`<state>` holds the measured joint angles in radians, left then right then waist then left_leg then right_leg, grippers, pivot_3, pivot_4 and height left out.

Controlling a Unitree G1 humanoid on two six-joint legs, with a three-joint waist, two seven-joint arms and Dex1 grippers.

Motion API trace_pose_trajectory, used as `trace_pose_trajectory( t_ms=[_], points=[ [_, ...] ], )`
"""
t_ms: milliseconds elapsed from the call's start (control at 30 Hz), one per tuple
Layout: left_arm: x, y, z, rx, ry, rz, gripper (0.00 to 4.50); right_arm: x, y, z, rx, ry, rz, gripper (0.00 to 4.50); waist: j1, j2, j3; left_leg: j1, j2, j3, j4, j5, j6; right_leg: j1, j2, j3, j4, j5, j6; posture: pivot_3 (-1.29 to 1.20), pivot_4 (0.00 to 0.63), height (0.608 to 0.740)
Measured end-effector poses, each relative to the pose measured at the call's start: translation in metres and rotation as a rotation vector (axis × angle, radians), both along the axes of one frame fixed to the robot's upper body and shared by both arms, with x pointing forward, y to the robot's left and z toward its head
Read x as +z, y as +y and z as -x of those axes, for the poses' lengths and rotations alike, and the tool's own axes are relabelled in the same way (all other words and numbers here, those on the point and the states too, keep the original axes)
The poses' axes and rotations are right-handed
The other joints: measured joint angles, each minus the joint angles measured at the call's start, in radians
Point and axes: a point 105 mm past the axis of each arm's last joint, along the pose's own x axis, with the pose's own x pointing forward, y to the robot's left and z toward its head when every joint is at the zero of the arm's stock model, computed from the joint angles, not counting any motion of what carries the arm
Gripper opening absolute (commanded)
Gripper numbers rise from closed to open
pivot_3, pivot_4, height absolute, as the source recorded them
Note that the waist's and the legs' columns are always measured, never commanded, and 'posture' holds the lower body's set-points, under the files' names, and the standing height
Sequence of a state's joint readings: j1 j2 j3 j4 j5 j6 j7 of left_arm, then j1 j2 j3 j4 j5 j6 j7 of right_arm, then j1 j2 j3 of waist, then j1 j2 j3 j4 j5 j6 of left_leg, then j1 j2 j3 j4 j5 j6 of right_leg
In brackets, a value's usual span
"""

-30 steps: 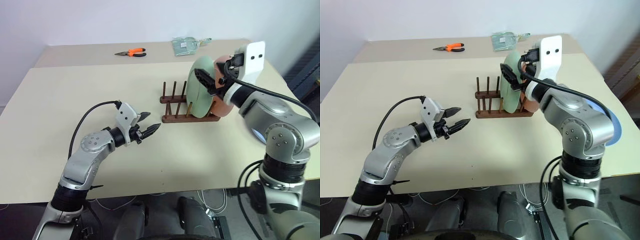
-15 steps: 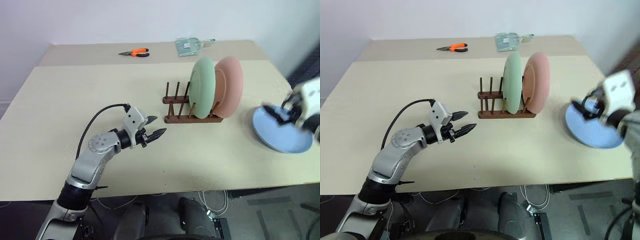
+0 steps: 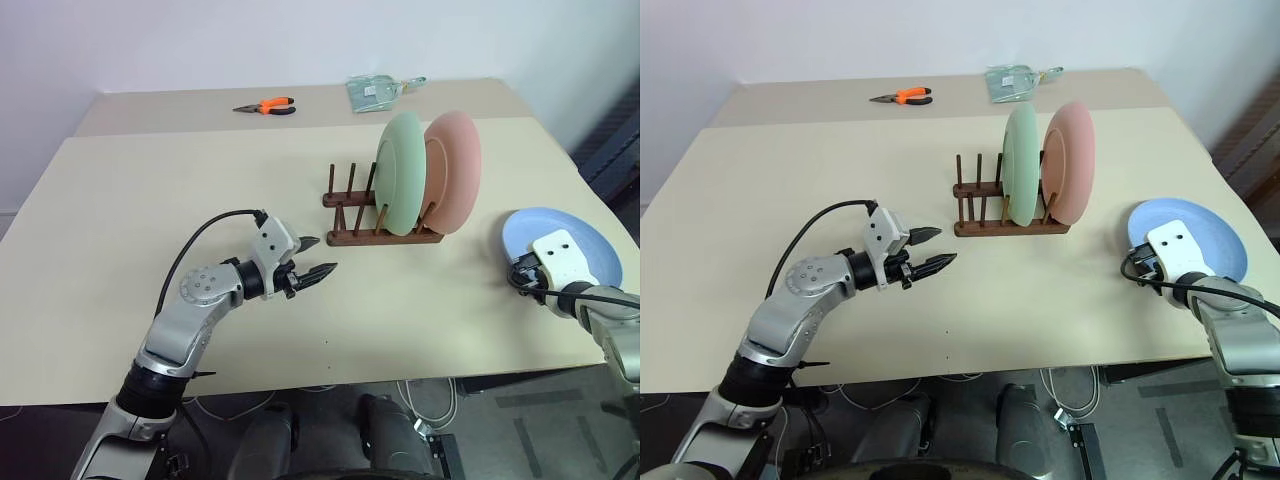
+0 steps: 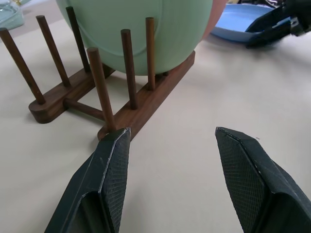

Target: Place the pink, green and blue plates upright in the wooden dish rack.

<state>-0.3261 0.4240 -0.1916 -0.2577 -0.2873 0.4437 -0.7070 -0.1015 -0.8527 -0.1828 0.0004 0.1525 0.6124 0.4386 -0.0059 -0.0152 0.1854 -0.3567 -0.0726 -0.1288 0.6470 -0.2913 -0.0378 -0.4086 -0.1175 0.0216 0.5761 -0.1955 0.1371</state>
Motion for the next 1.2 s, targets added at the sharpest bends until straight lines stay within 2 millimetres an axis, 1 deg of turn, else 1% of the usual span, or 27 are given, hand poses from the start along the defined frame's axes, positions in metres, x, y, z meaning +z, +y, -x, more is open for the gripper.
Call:
trace_pose_trajectory(
  t_ms=[33, 133, 200, 233, 300, 367, 400, 433, 500, 533, 567, 600, 633, 667, 700, 733, 833, 867, 900, 967, 1033, 1100, 1200],
  points=[
    [0.0, 0.0, 0.0, 0.001, 0.0, -0.002, 2.86, 0.002, 0.0, -0.002, 0.004, -0.014, 0.015, 0.05, -0.001, 0.0, 0.0, 0.0, 0.0, 0.0, 0.0, 0.0, 0.0, 0.0, 0.0, 0.0, 0.0, 0.0, 0.0, 0.0, 0.15, 0.74],
    [0.0, 0.001, 0.0, 0.003, -0.001, -0.002, 2.86, 0.013, 0.001, -0.008, 0.018, -0.064, 0.052, 0.05, -0.002, 0.0, 0.0, 0.0, 0.0, 0.0, 0.0, 0.0, 0.0, 0.0, 0.0, 0.0, 0.0, 0.0, 0.0, 0.0, 0.15, 0.74],
    [0.0, 0.001, 0.001, 0.006, -0.004, -0.003, 2.86, 0.028, 0.004, -0.016, 0.044, -0.138, 0.097, 0.05, -0.005, 0.0, 0.0, 0.0, 0.0, 0.0, 0.0, 0.0, 0.0, 0.0, 0.0, 0.0, 0.0, 0.0, 0.0, 0.0, 0.15, 0.74],
    [0.0, 0.002, 0.001, 0.012, -0.006, -0.005, 2.86, 0.04, 0.009, -0.024, 0.057, -0.208, 0.106, 0.05, -0.008, 0.0, 0.0, 0.001, 0.0, 0.0, -0.001, 0.0, 0.0, -0.001, 0.0, 0.0, 0.0, 0.0, 0.001, 0.0, 0.15, 0.74],
    [0.0, 0.002, 0.001, 0.016, -0.007, -0.005, 2.86, 0.079, 0.024, -0.039, 0.081, -0.392, 0.098, 0.05, -0.013, 0.002, 0.001, 0.001, 0.0, 0.001, -0.001, 0.0, 0.0, -0.001, 0.001, 0.001, 0.001, 0.001, 0.001, 0.0, 0.15, 0.74],
    [-0.002, 0.004, 0.002, 0.025, -0.002, -0.004, 2.86, 0.131, 0.04, -0.049, 0.11, -0.597, 0.091, 0.05, -0.01, 0.003, 0.001, 0.001, 0.0, 0.001, -0.001, 0.0, 0.0, -0.001, 0.001, 0.0, 0.001, 0.001, 0.001, 0.0, 0.15, 0.74],
    [-0.004, 0.007, 0.002, 0.038, 0.002, -0.006, 2.86, 0.163, 0.052, -0.051, 0.135, -0.718, 0.057, 0.05, -0.008, 0.003, 0.001, 0.001, 0.0, 0.0, -0.001, 0.0, 0.0, -0.001, 0.001, 0.0, 0.001, 0.001, 0.002, 0.0, 0.15, 0.74],
    [-0.007, 0.011, 0.001, 0.055, 0.009, -0.013, 2.86, 0.193, 0.067, -0.052, 0.169, -0.828, -0.027, 0.05, -0.009, 0.003, 0.002, 0.0, 0.0, -0.001, -0.001, 0.0, 0.0, -0.001, 0.001, 0.0, 0.001, 0.002, 0.002, 0.0, 0.15, 0.74],
    [-0.011, 0.014, -0.001, 0.073, 0.017, -0.023, 2.86, 0.246, 0.101, -0.042, 0.289, -1.001, -0.213, 0.05, -0.007, 0.003, 0.002, 0.0, 0.001, -0.003, -0.001, 0.0, 0.0, -0.002, 0.001, 0.0, 0.001, 0.002, 0.002, 0.0, 0.15, 0.74],
    [-0.012, 0.017, -0.002, 0.082, 0.018, -0.03, 2.86, 0.27, 0.121, -0.033, 0.38, -1.057, -0.356, 0.05, -0.007, 0.003, 0.002, 0.0, 0.001, -0.005, -0.001, 0.0, 0.0, -0.002, 0.002, -0.002, 0.001, 0.004, -0.001, 0.0, 0.15, 0.74],
    [-0.013, 0.018, -0.002, 0.086, 0.013, -0.031, 2.86, 0.29, 0.142, -0.021, 0.497, -1.087, -0.48, 0.05, -0.004, 0.003, 0.001, -0.001, 0.001, -0.007, -0.002, 0.0, 0.0, -0.001, 0.002, -0.003, 0.001, 0.004, -0.001, 0.0, 0.15, 0.74],
    [-0.012, 0.02, -0.003, 0.094, 0.009, -0.032, 2.86, 0.3, 0.161, -0.01, 0.604, -1.079, -0.58, 0.05, -0.002, 0.001, 0.0, -0.001, 0.001, -0.009, -0.002, 0.0, 0.0, -0.001, 0.002, -0.005, 0.001, 0.004, -0.002, 0.0, 0.15, 0.74],
    [-0.012, 0.024, -0.005, 0.108, 0.008, -0.032, 2.86, 0.305, 0.186, 0.002, 0.739, -1.032, -0.715, 0.05, -0.001, 0.0, 0.0, -0.001, 0.001, -0.011, -0.002, 0.0, 0.0, 0.0, 0.002, -0.006, 0.001, 0.004, -0.003, 0.0, 0.15, 0.74],
    [-0.012, 0.026, -0.006, 0.12, 0.006, -0.031, 2.86, 0.305, 0.206, 0.011, 0.841, -0.978, -0.797, 0.05, -0.001, 0.0, 0.0, -0.001, 0.001, -0.012, -0.002, 0.0, 0.0, 0.0, 0.001, -0.006, 0.001, 0.003, -0.004, 0.0, 0.15, 0.74],
    [-0.011, 0.028, -0.008, 0.13, 0.001, -0.029, 2.86, 0.3, 0.224, 0.017, 0.92, -0.907, -0.873, 0.05, 0.0, 0.0, 0.0, -0.001, 0.001, -0.012, -0.002, 0.0, 0.0, 0.0, 0.001, -0.005, 0.001, 0.003, -0.004, 0.0, 0.15, 0.74],
    [-0.011, 0.031, -0.009, 0.138, -0.003, -0.027, 2.86, 0.295, 0.236, 0.018, 0.95, -0.844, -0.956, 0.05, 0.0, 0.0, 0.0, -0.001, 0.001, -0.011, -0.002, 0.0, 0.0, -0.001, 0.0, -0.005, 0.001, 0.003, -0.004, 0.0, 0.15, 0.74],
    [-0.011, 0.04, -0.014, 0.172, -0.001, -0.027, 2.86, 0.275, 0.267, 0.01, 0.925, -0.646, -1.23, 0.05, -0.006, 0.0, -0.001, 0.0, 0.0, -0.011, -0.002, 0.0, 0.0, -0.002, 0.001, -0.004, 0.002, 0.003, -0.005, 0.0, 0.15, 0.74],
    [-0.011, 0.042, -0.015, 0.179, -0.004, -0.029, 2.86, 0.262, 0.278, 0.007, 0.895, -0.566, -1.289, 0.05, -0.006, 0.0, -0.001, 0.0, 0.001, -0.011, -0.003, 0.0, 0.0, -0.003, 0.002, -0.004, 0.003, 0.003, -0.005, 0.0, 0.15, 0.74],
    [-0.01, 0.043, -0.016, 0.182, -0.009, -0.029, 2.86, 0.248, 0.287, 0.003, 0.859, -0.488, -1.311, 0.05, -0.005, 0.0, -0.001, -0.002, 0.0, -0.011, -0.003, 0.0, -0.001, -0.005, 0.002, -0.004, 0.003, 0.004, -0.003, 0.0, 0.15, 0.74],
    [-0.009, 0.044, -0.016, 0.185, -0.018, -0.029, 2.86, 0.224, 0.296, -0.007, 0.771, -0.377, -1.335, 0.05, -0.005, 0.0, -0.001, -0.002, 0.0, -0.011, -0.003, 0.001, -0.001, -0.005, 0.001, -0.004, 0.004, 0.005, -0.002, 0.0, 0.15, 0.74],
    [-0.008, 0.045, -0.016, 0.187, -0.019, -0.028, 2.86, 0.207, 0.297, -0.015, 0.687, -0.315, -1.352, 0.05, -0.005, 0.001, -0.001, -0.003, 0.0, -0.01, -0.003, 0.001, -0.001, -0.005, 0.001, -0.003, 0.003, 0.005, -0.002, 0.0, 0.15, 0.74],
    [-0.009, 0.046, -0.016, 0.19, -0.018, -0.028, 2.86, 0.2, 0.296, -0.021, 0.637, -0.296, -1.351, 0.05, -0.007, 0.001, -0.001, -0.002, 0.0, -0.01, -0.003, 0.001, -0.001, -0.005, 0.001, -0.003, 0.004, 0.005, -0.002, 0.0, 0.15, 0.74],
    [-0.011, 0.047, -0.015, 0.192, -0.012, -0.029, 2.86, 0.197, 0.292, -0.026, 0.586, -0.298, -1.356, 0.05, -0.009, 0.001, -0.001, -0.002, 0.0, -0.008, -0.003, 0.001, -0.001, -0.005, 0.002, -0.003, 0.004, 0.005, -0.002, 0.0, 0.15, 0.74]
  ],
)
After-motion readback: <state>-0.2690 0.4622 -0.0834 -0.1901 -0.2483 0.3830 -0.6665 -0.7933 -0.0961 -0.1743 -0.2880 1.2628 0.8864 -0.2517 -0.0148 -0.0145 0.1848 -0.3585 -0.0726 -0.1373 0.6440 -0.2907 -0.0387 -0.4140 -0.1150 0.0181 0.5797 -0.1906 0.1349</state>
